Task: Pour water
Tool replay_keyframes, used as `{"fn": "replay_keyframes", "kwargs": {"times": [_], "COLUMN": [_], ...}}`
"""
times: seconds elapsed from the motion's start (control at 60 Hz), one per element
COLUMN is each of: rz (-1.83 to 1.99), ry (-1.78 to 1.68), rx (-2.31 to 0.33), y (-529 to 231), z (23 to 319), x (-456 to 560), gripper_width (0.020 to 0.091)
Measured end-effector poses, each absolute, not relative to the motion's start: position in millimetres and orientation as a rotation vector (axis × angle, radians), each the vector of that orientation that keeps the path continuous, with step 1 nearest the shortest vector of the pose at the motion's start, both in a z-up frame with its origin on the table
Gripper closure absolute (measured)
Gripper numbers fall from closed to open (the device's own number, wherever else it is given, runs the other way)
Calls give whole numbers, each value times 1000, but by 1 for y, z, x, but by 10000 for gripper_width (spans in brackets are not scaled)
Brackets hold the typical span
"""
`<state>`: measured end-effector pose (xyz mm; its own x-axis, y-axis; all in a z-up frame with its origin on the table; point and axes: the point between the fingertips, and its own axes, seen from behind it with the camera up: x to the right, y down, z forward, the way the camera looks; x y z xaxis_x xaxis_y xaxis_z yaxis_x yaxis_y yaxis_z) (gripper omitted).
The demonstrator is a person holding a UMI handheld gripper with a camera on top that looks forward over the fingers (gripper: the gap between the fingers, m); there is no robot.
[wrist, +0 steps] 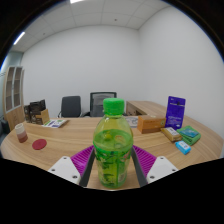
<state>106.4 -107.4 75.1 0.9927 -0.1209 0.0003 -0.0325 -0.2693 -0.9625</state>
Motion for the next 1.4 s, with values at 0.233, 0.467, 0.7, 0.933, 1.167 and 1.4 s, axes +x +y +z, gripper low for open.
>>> {"fn": "replay_keyframes", "kwargs": {"times": [0.233,0.467,0.7,0.933,1.167,1.4], "rz": [-83,-265,-408,-593,-905,-1322], "ry": [74,-112,-282,-678,-1178,-1611], "rx": [-1793,-1797,-1860,-1830,-1664,-1335], "y": [-87,-75,-59,-18,25,45], "z": [80,83,90,121,121,123], "x": [105,93,27,-117,-227,-262], "gripper_width": [619,796,796,797,799,796]}}
